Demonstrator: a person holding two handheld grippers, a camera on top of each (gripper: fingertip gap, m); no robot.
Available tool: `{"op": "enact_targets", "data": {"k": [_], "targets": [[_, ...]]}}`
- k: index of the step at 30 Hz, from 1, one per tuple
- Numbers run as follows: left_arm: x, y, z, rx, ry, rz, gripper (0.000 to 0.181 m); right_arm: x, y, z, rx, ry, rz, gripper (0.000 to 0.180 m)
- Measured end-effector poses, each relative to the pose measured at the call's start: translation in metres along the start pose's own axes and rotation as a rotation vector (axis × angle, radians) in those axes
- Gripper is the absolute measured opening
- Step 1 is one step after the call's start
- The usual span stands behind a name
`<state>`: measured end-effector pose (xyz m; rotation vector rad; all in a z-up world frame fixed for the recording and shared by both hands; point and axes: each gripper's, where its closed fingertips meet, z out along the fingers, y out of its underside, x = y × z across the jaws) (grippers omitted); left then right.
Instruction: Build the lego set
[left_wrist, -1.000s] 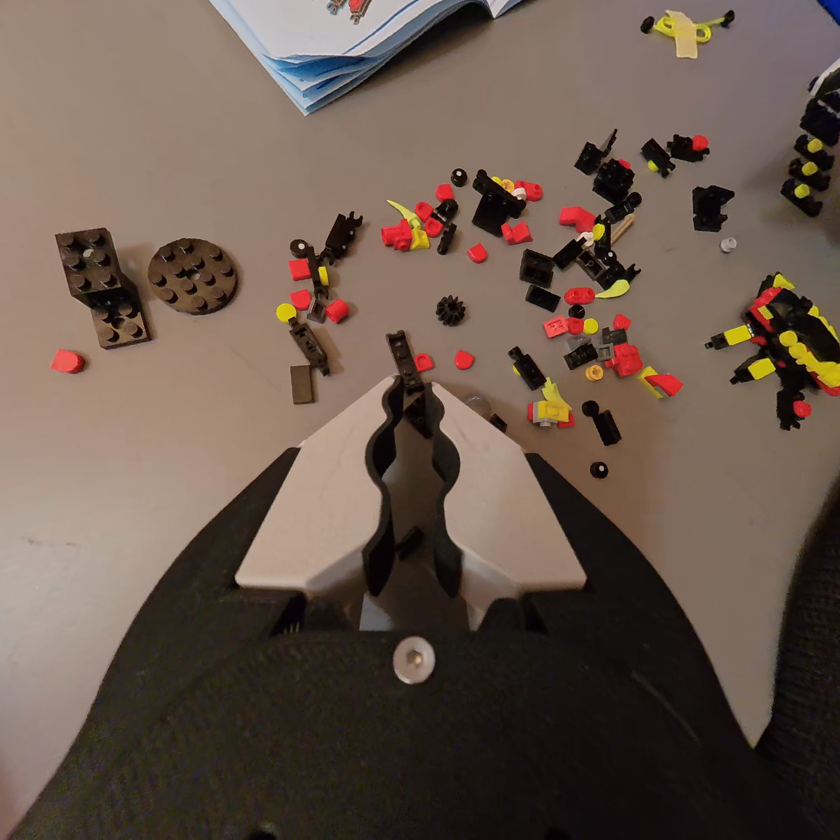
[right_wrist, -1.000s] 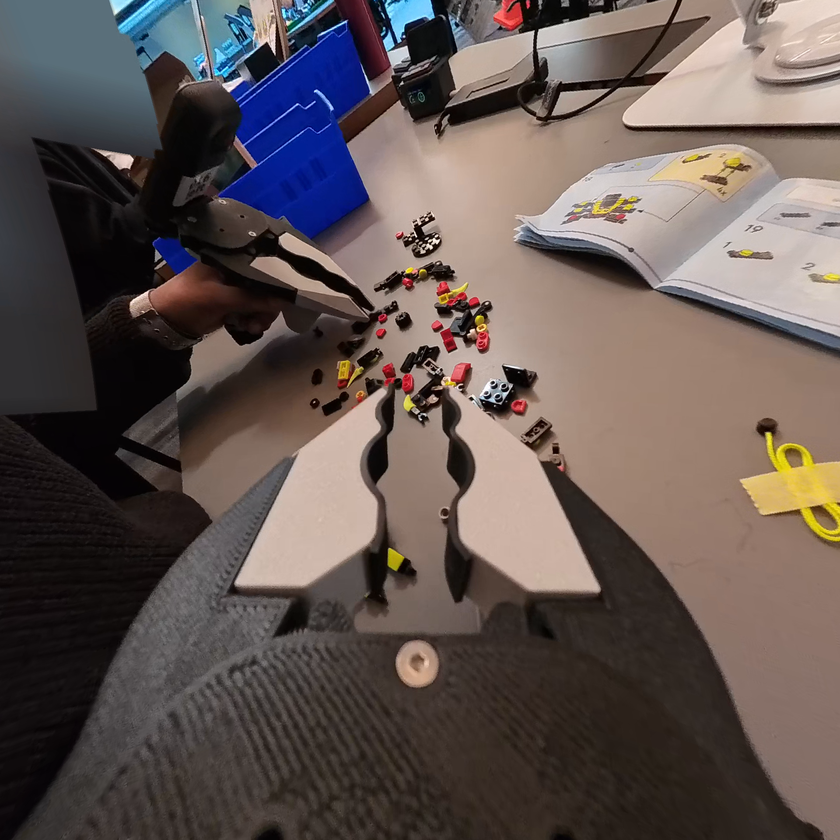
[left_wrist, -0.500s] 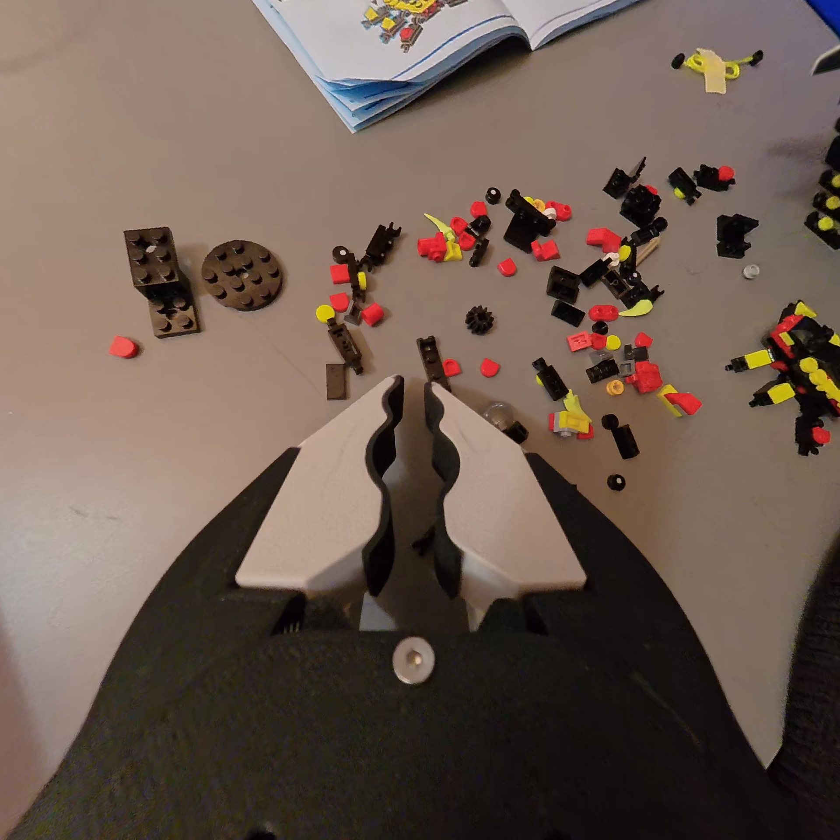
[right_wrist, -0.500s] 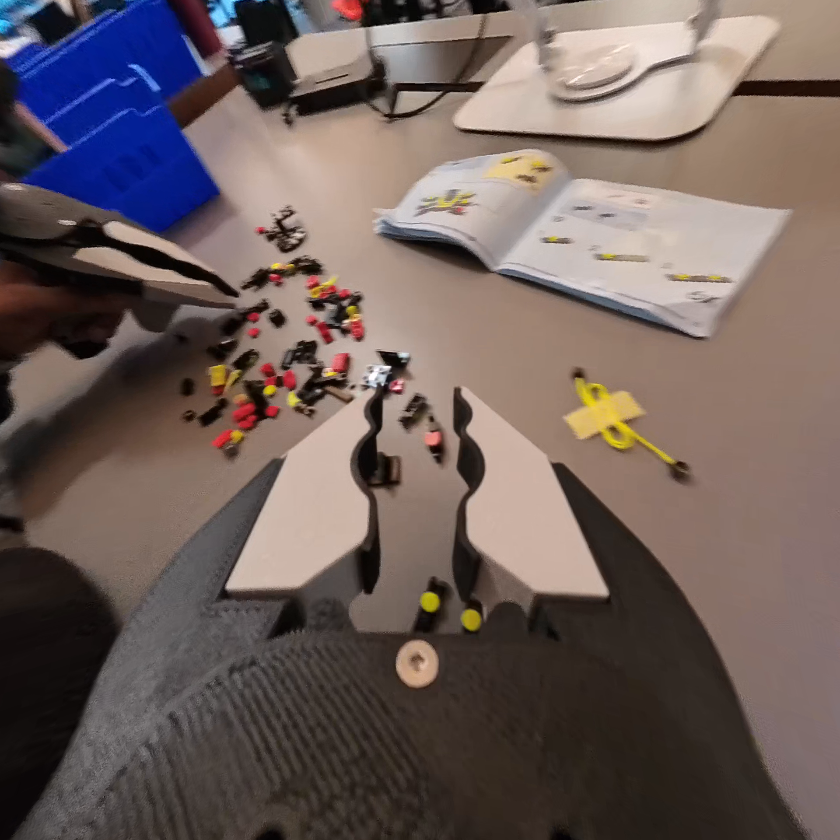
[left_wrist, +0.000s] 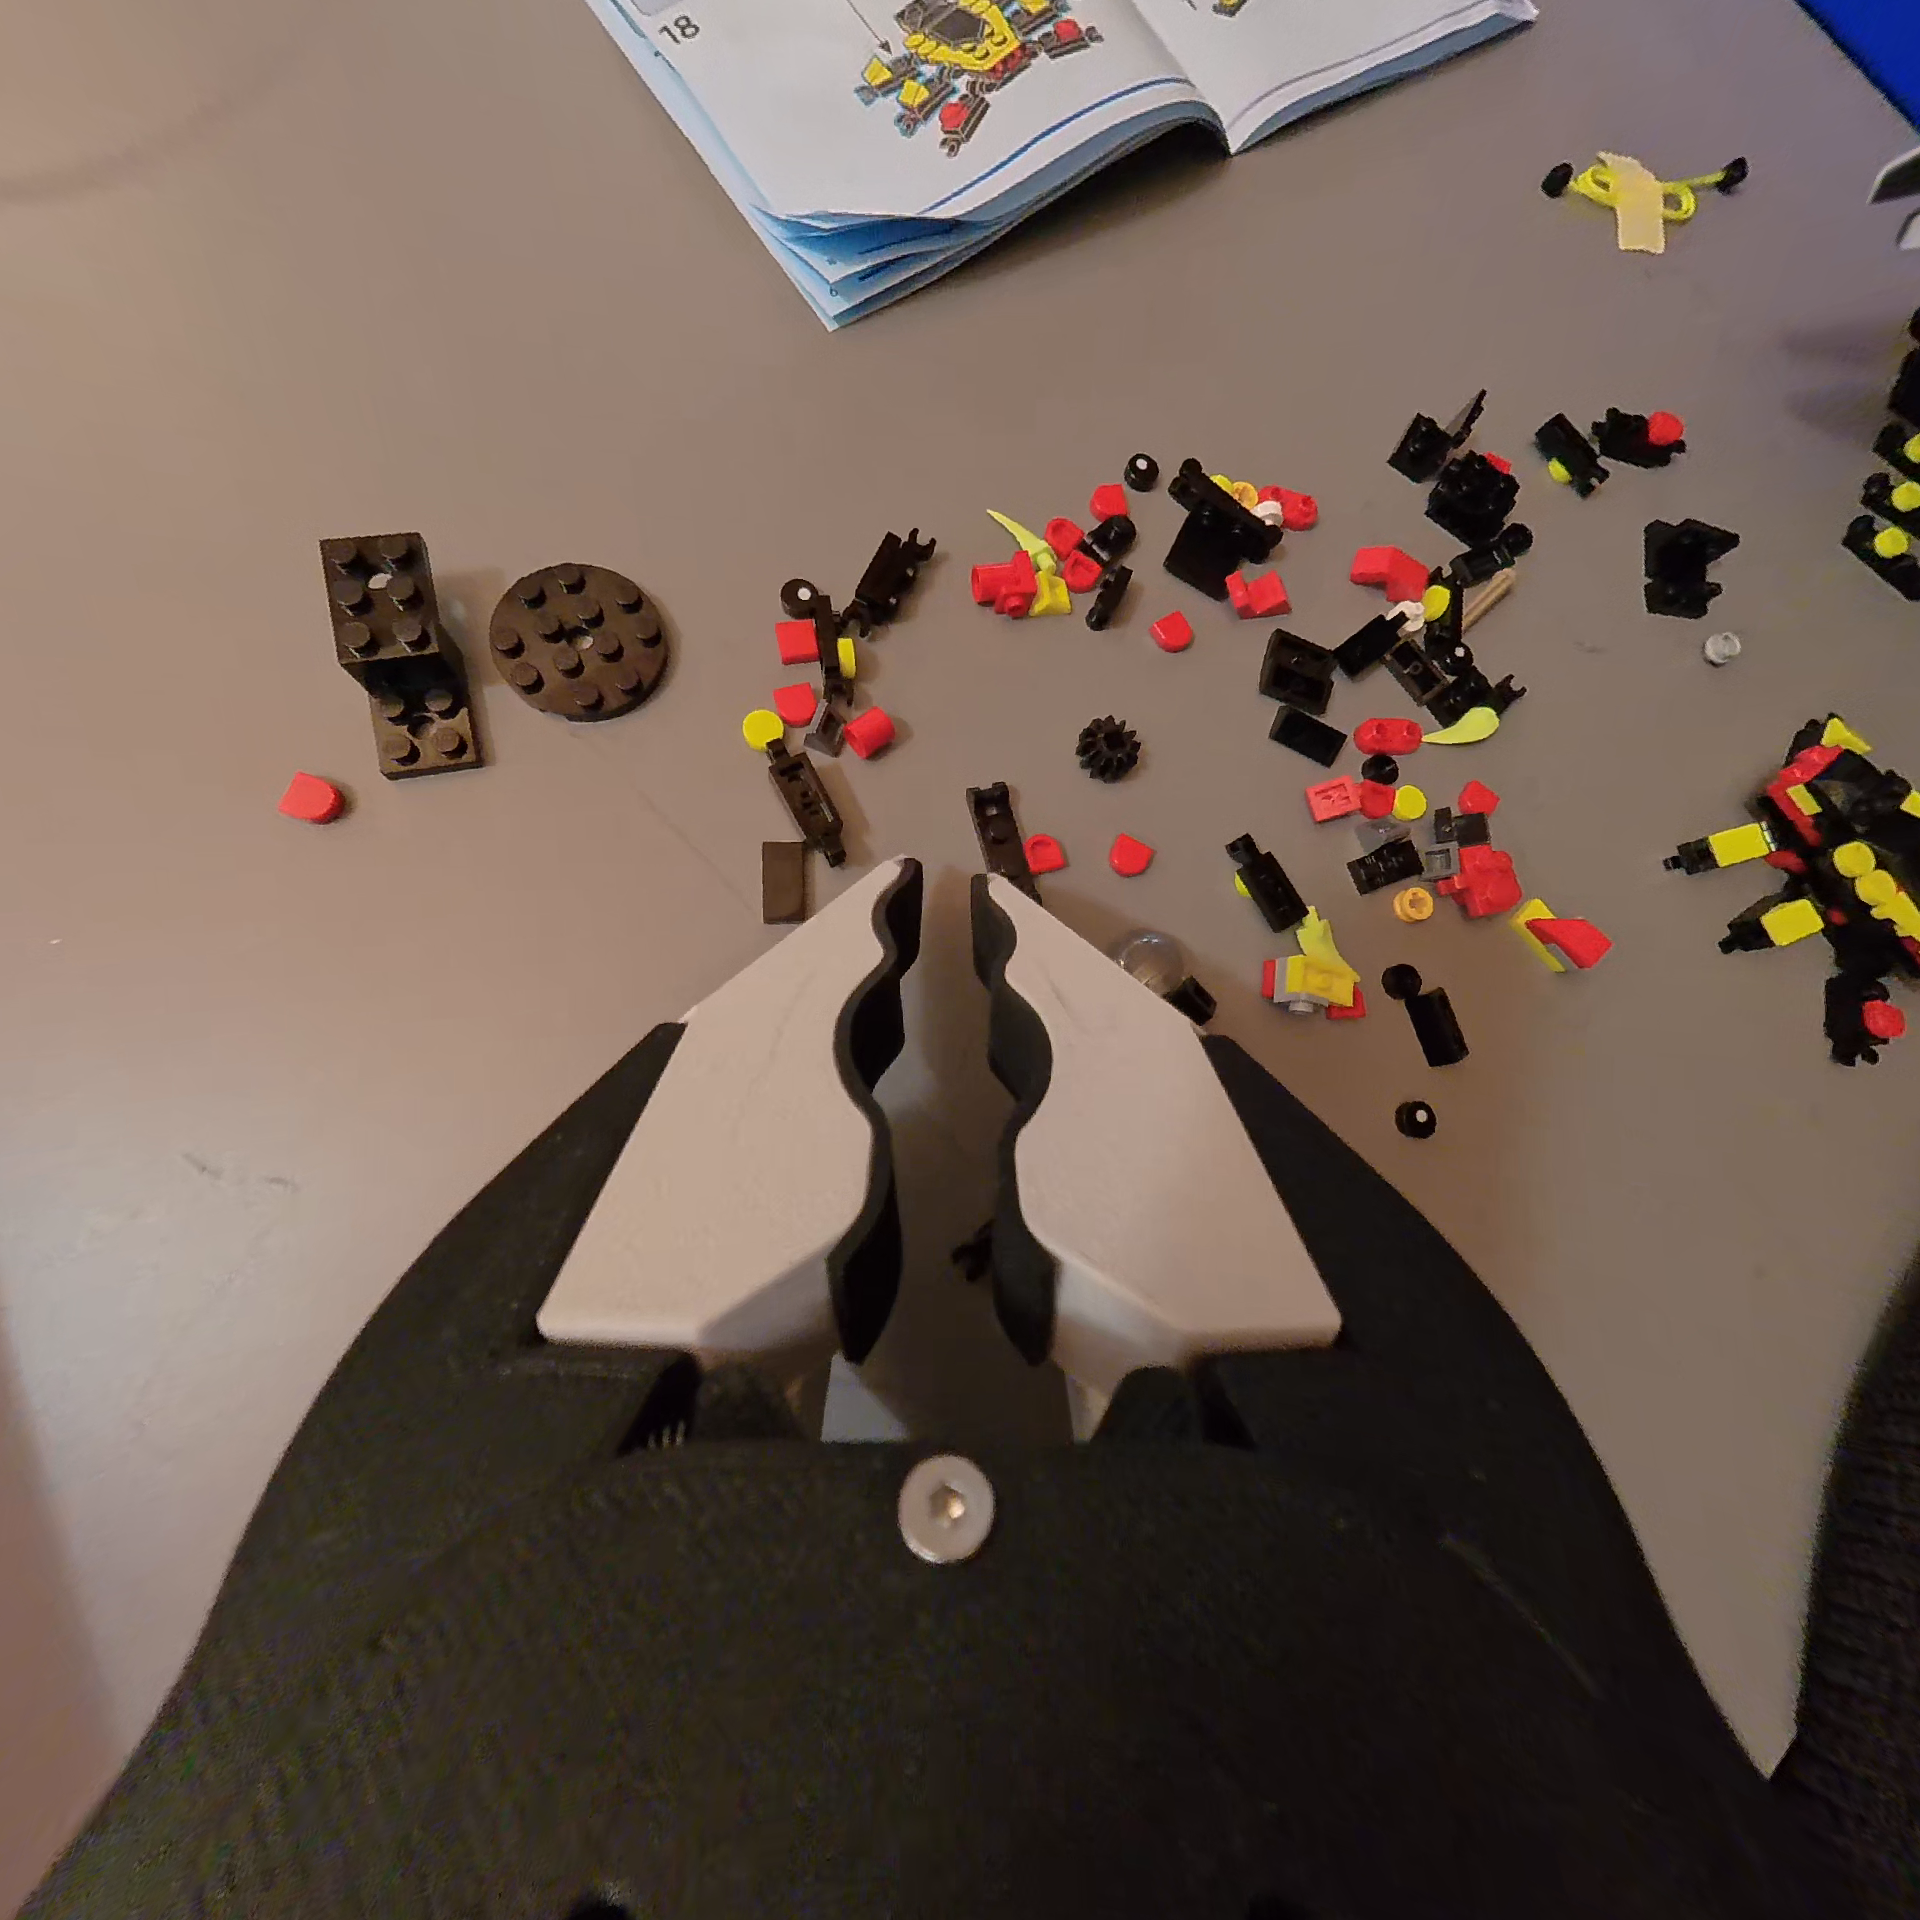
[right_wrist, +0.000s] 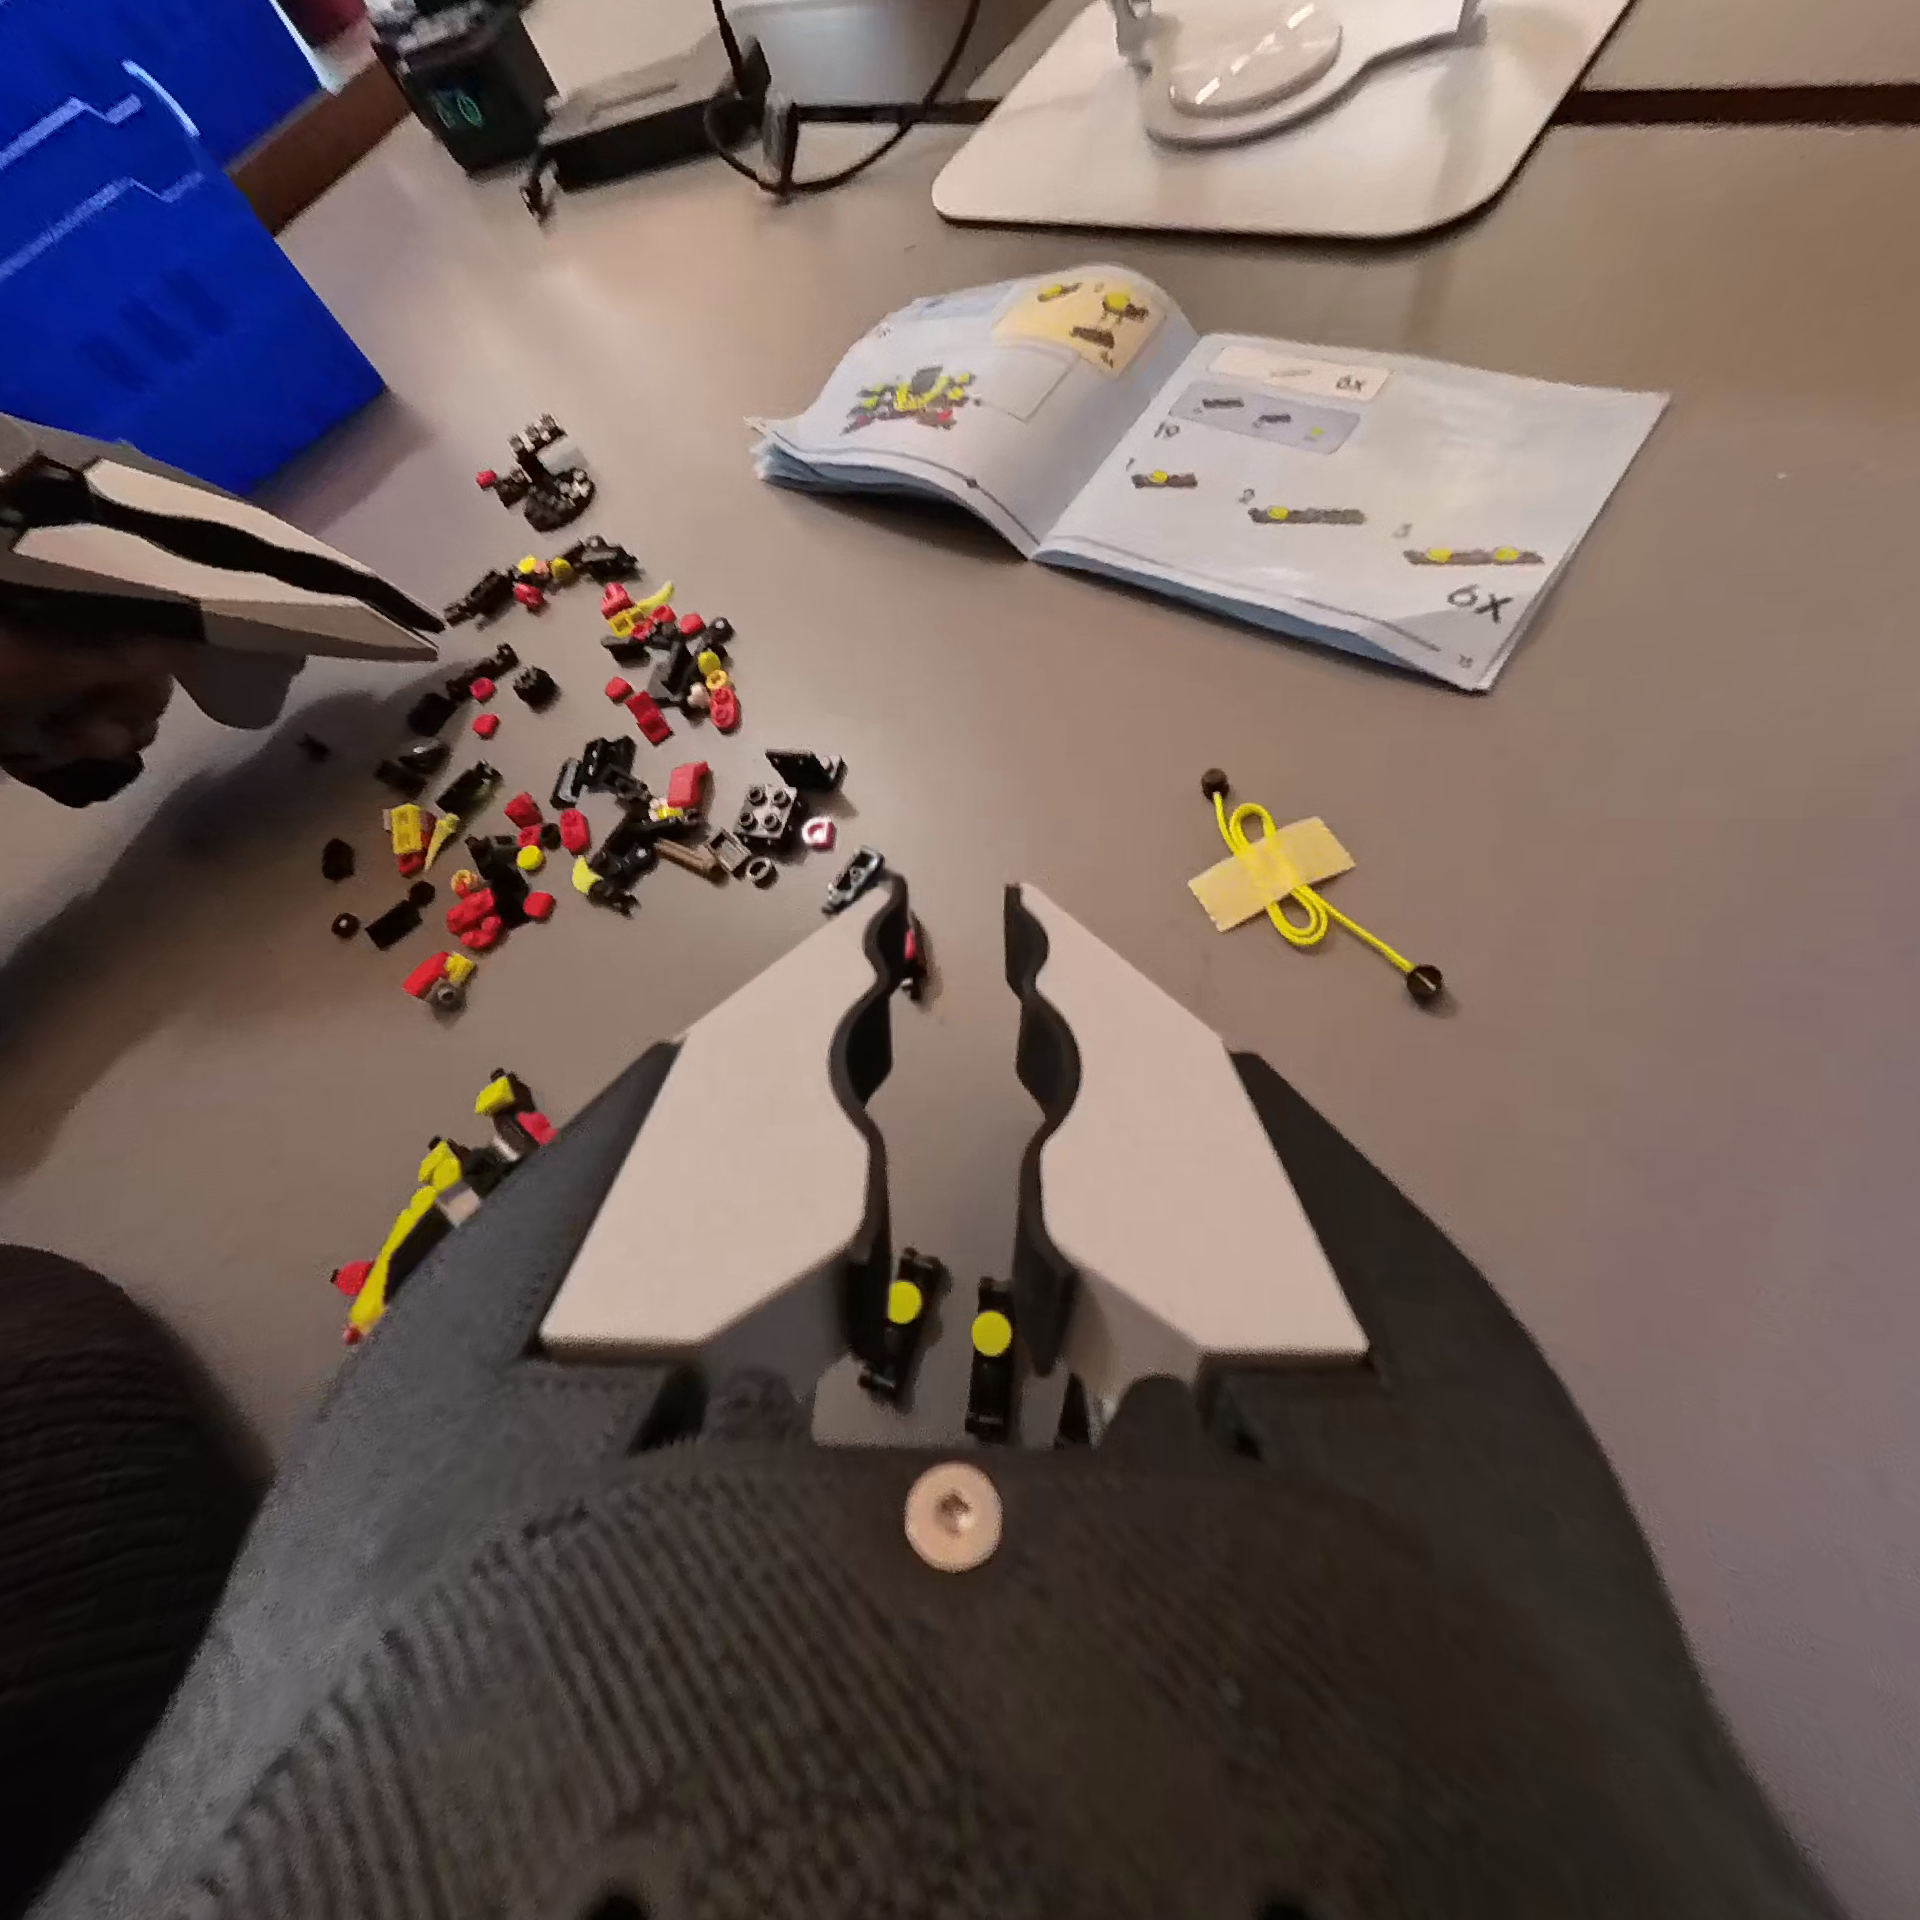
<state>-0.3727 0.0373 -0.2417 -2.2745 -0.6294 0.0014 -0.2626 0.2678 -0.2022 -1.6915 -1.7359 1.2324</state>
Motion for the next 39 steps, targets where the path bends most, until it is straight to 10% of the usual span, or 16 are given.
{"op": "enact_targets", "data": {"k": [14, 39], "targets": [[0.002, 0.001, 0.002, -0.008, 0.002, 0.01, 0.008, -0.049, 0.046, 0.024, -0.263, -0.138, -0.185, 0.009], [0.009, -0.007, -0.002, 0.034, 0.009, 0.037, 0.007, -0.034, 0.017, 0.047, -0.202, -0.049, -0.218, 0.001]]}}
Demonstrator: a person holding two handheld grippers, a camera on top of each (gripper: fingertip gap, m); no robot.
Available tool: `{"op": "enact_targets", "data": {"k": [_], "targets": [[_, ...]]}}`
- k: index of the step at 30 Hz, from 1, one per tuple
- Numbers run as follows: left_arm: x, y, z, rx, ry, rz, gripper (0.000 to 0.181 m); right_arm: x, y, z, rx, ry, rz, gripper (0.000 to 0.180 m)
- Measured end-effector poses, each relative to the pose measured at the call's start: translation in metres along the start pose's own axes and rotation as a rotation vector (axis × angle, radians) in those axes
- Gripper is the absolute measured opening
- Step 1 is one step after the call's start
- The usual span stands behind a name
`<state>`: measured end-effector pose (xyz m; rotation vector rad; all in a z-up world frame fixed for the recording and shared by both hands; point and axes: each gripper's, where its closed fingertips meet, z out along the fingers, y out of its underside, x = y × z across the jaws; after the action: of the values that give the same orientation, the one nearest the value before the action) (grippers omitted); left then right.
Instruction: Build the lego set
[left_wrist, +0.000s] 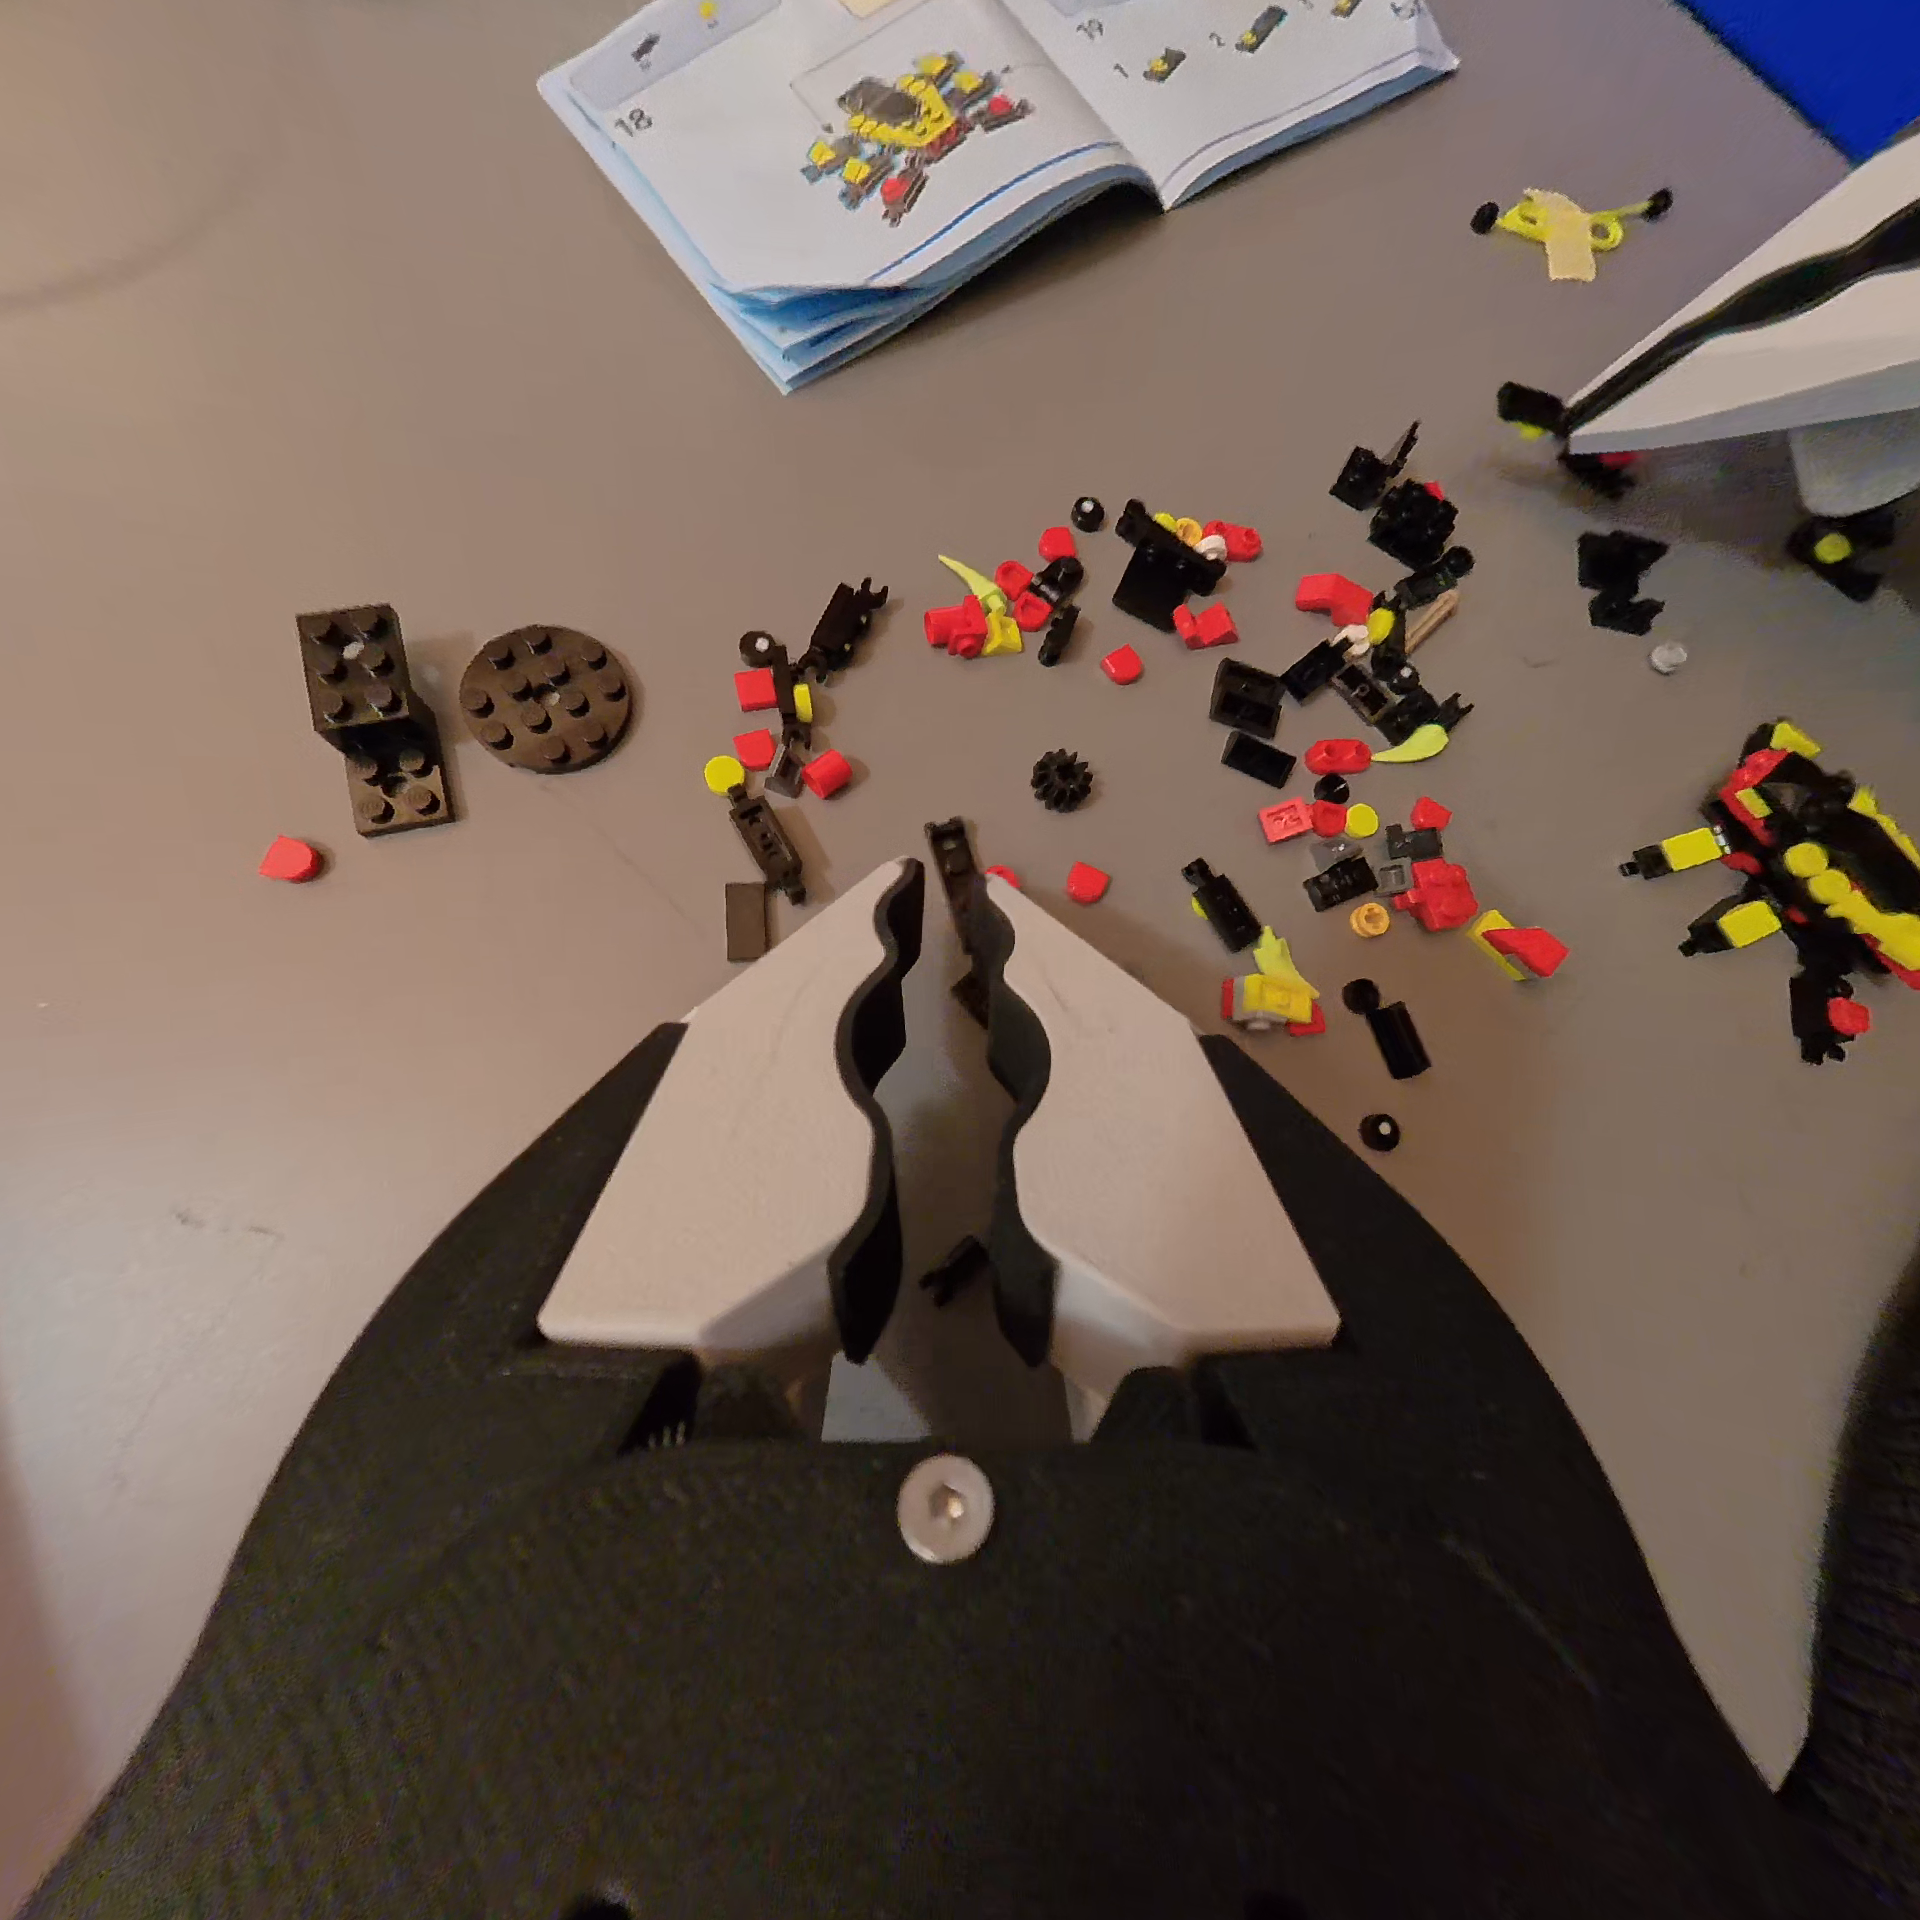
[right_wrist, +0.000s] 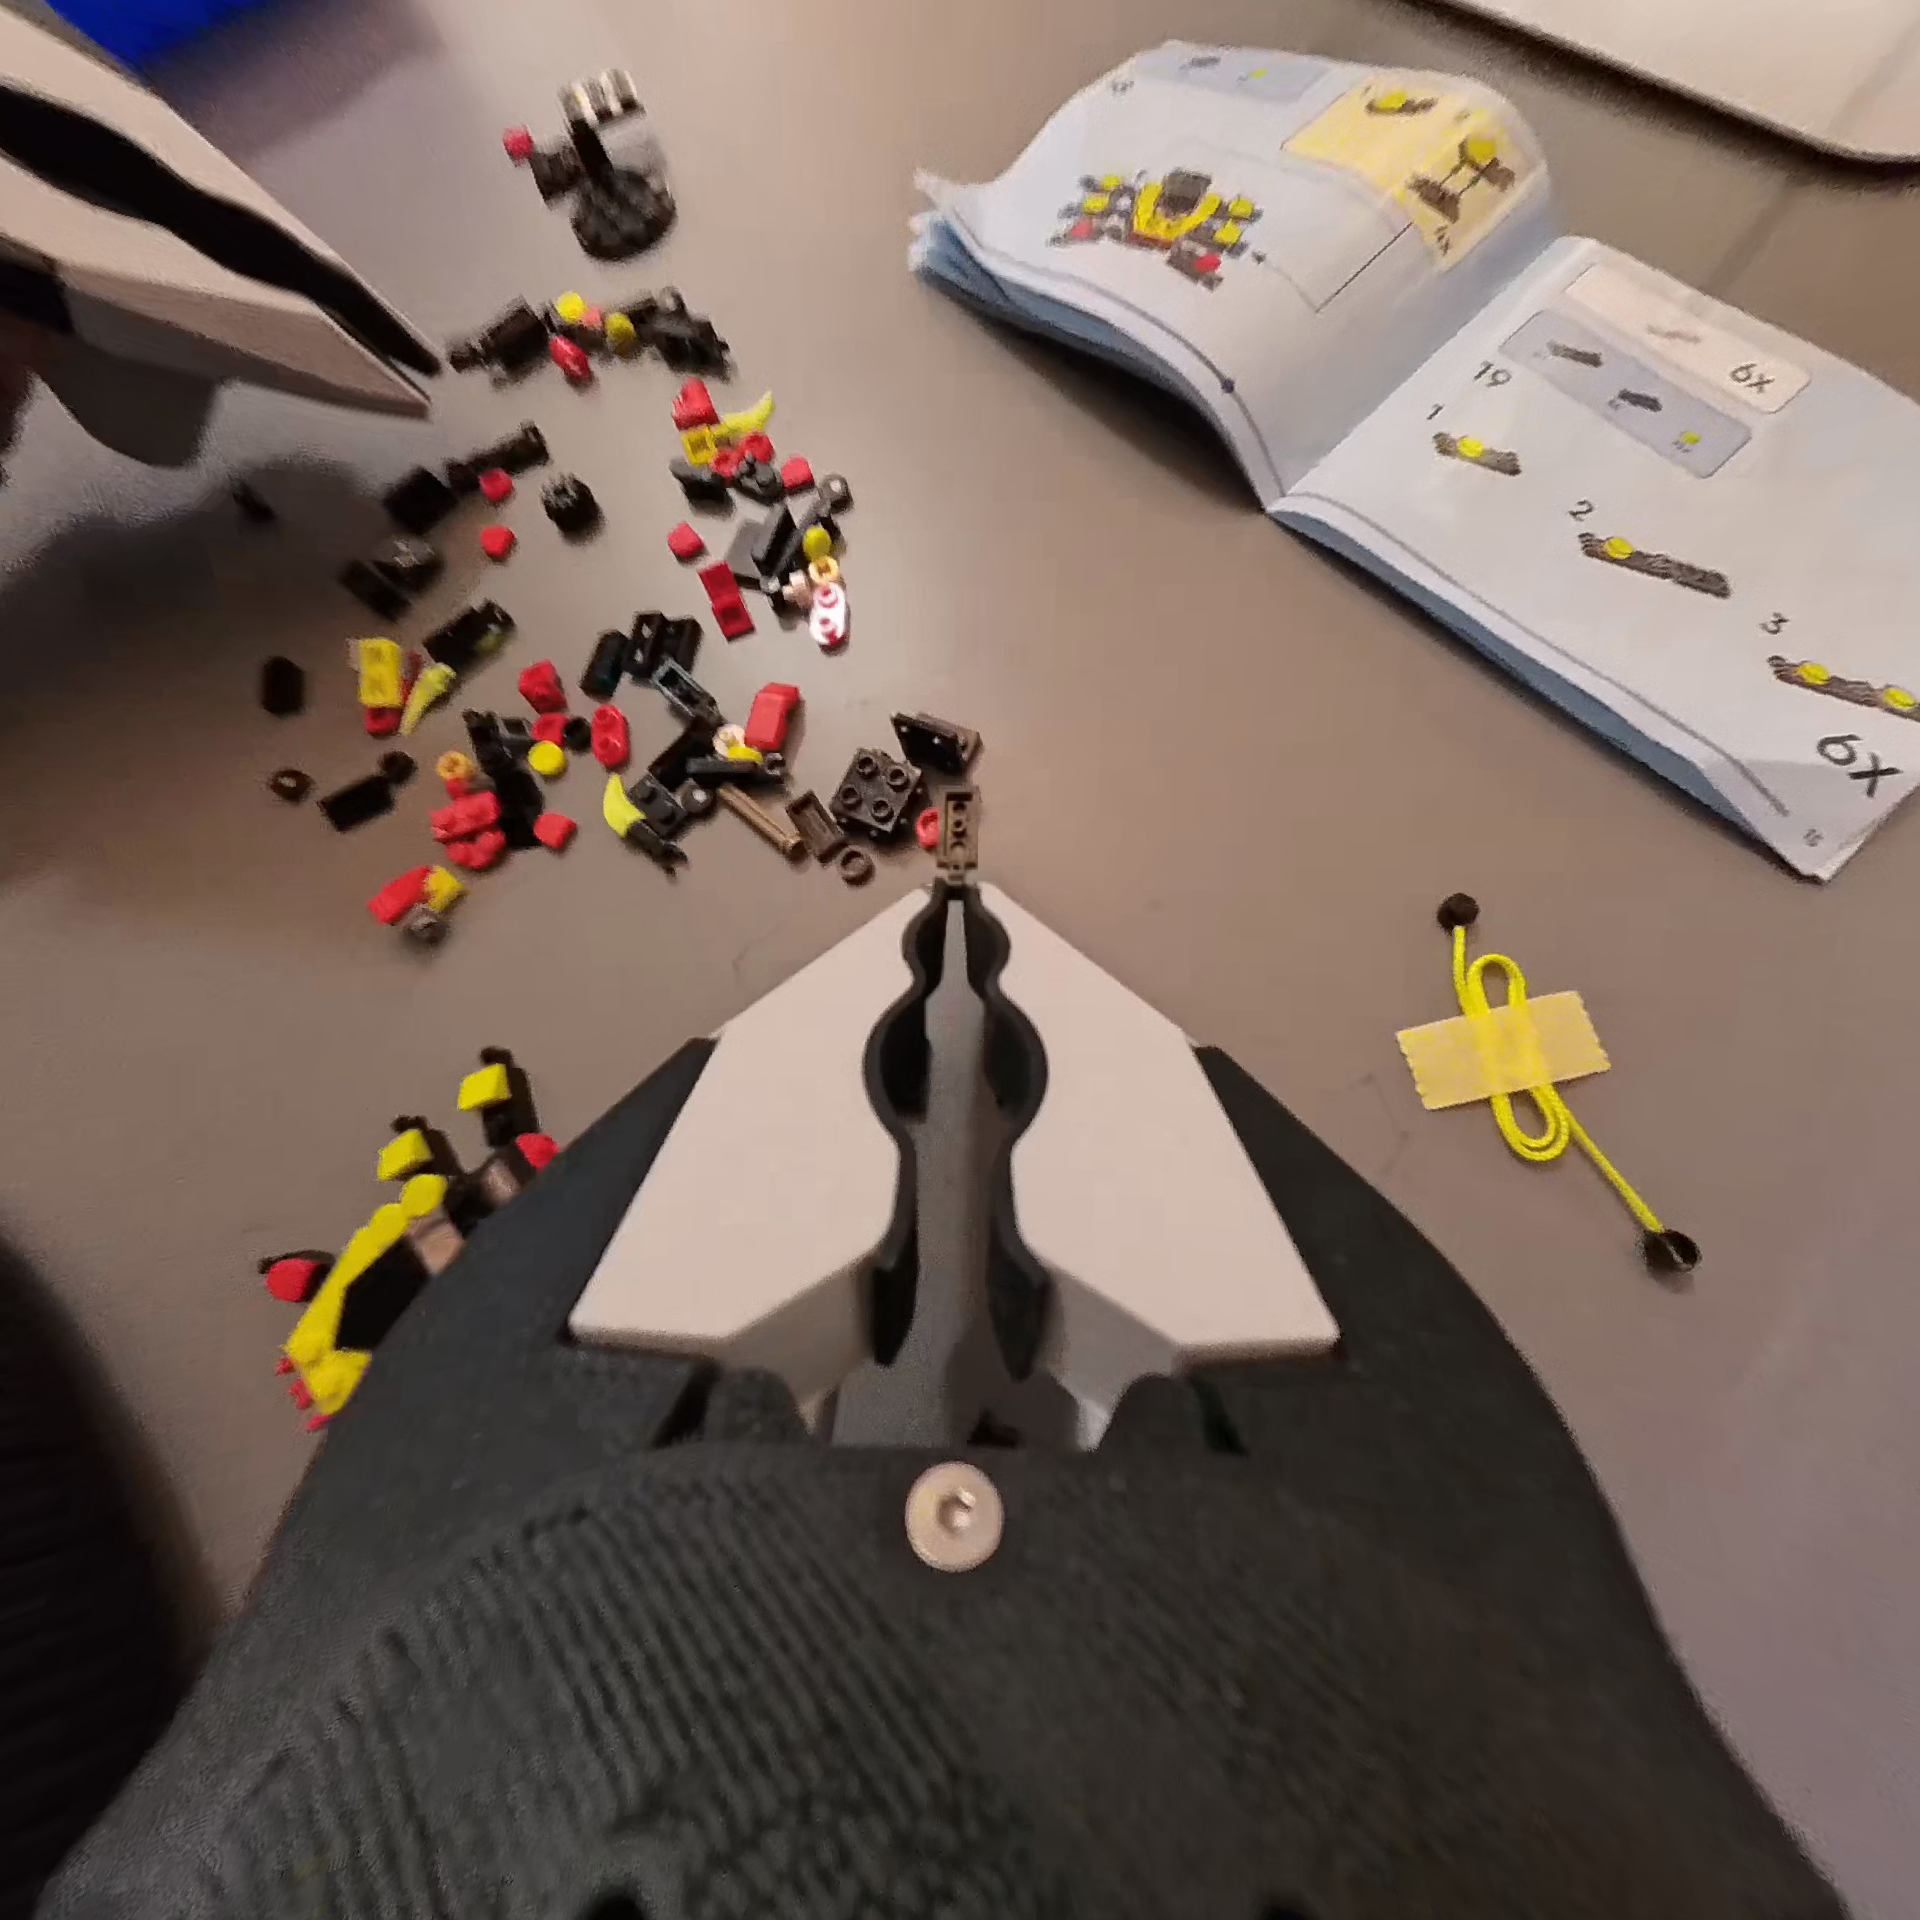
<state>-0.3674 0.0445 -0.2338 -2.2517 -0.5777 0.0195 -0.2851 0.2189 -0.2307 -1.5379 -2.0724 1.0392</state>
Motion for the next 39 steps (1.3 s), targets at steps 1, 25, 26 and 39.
{"op": "enact_targets", "data": {"k": [1, 25, 26, 39], "targets": [[0.003, -0.004, -0.001, 0.019, 0.009, 0.005, 0.007, -0.002, -0.003, -0.003, 0.021, -0.024, 0.019, 0.001], [0.17, 0.003, -0.003, 0.131, 0.475, 0.624, 0.021, -0.13, 0.021, -0.038, -0.105, -0.81, 0.078, 0.001], [0.173, 0.004, -0.003, 0.128, 0.486, 0.627, 0.019, -0.13, 0.021, -0.039, -0.106, -0.819, 0.086, 0.001], [0.181, 0.002, -0.008, 0.148, 0.521, 0.626, 0.006, -0.131, 0.018, -0.041, -0.094, -0.873, 0.156, 0.001]]}}
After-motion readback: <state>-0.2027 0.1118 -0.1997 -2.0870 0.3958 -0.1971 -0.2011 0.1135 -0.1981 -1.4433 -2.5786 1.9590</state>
